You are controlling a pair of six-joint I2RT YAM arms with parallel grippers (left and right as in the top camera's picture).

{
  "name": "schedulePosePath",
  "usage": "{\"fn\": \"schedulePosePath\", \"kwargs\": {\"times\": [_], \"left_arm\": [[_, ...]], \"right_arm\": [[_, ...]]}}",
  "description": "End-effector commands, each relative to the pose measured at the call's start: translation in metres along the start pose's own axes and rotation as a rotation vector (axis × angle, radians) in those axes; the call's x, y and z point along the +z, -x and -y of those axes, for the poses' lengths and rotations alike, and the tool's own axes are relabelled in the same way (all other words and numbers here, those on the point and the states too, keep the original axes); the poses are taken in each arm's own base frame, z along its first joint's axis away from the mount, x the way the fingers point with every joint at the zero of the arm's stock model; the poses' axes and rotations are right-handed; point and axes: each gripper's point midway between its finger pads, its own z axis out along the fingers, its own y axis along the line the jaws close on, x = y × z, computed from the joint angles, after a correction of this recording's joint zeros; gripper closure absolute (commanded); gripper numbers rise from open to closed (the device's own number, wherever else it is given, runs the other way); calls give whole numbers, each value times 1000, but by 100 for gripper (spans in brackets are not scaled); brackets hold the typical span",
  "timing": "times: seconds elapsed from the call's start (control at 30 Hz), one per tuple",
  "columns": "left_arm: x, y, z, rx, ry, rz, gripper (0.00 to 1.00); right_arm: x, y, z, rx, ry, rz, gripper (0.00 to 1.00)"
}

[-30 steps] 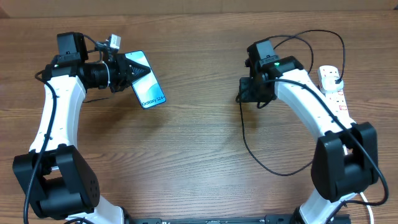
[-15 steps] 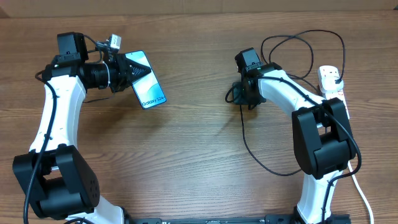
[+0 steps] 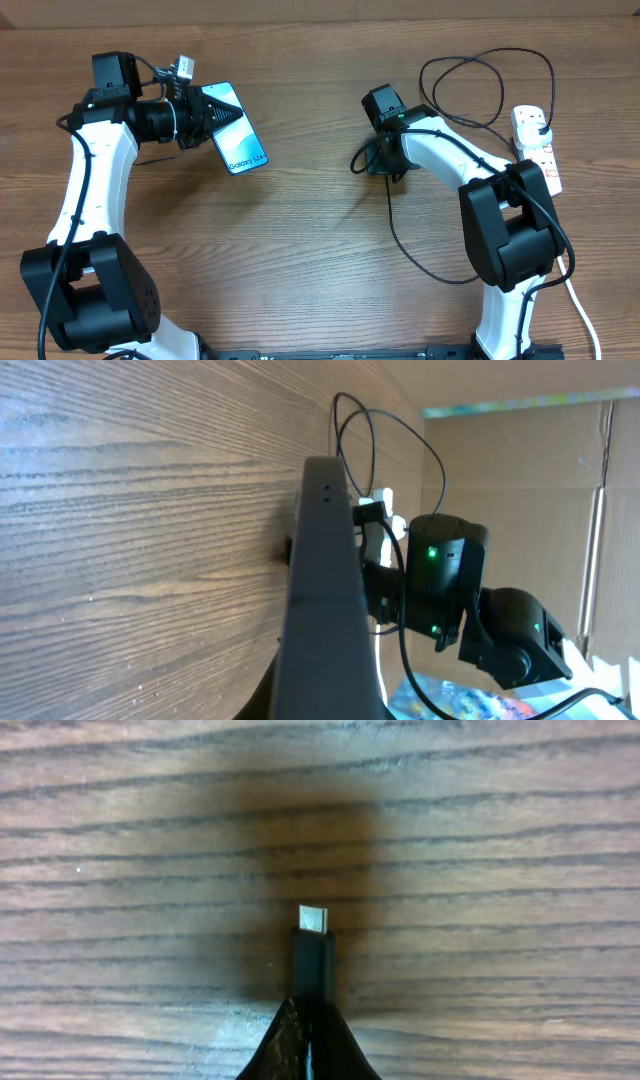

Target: Plug charger to phone and switch on socket

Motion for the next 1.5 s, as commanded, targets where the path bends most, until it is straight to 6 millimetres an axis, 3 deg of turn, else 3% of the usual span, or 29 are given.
{"fn": "schedulePosePath", "kwargs": {"times": [0.0, 0.07, 0.17, 0.23, 0.27, 0.33, 0.5, 0.67, 0.8, 0.83, 1.0, 1.1, 1.2, 1.47], "left_arm": [[-8, 4, 23, 19, -57, 24, 96], [-8, 6, 33, 58, -103, 22, 96], [-10, 7, 51, 137, -192, 16, 96], [-15, 6, 70, 196, -292, -1, 96], [-16, 6, 72, 199, -303, -3, 96], [-14, 4, 73, 197, -307, -11, 96], [1, -4, 78, 214, -291, -38, 96], [10, -12, 85, 227, -298, -66, 96], [10, -12, 85, 227, -296, -66, 96], [10, -12, 85, 227, -296, -66, 96], [11, -10, 83, 227, -283, -59, 96], [11, -10, 82, 227, -280, -58, 96], [12, -10, 82, 226, -277, -56, 96], [11, -11, 82, 223, -279, -60, 96]], "right_arm": [[14, -25, -6, 22, 39, -106, 96], [12, -26, -6, -48, 47, -112, 96], [-11, -26, -23, -123, 208, -118, 96], [-62, -20, -34, -139, 419, -72, 96], [-69, -21, -30, -135, 424, -70, 96], [-82, -38, 10, -96, 304, -127, 96], [-67, -86, 8, -121, 258, -277, 96], [-20, -114, 19, -75, 149, -269, 96], [-14, -101, 9, -78, 194, -203, 60], [-16, -99, 7, -77, 208, -201, 60], [-26, -84, -5, -77, 262, -170, 59], [-25, -75, -11, -83, 287, -133, 70], [-22, -68, -14, -95, 279, -103, 72], [-9, -76, -16, -119, 258, -84, 75]]}}
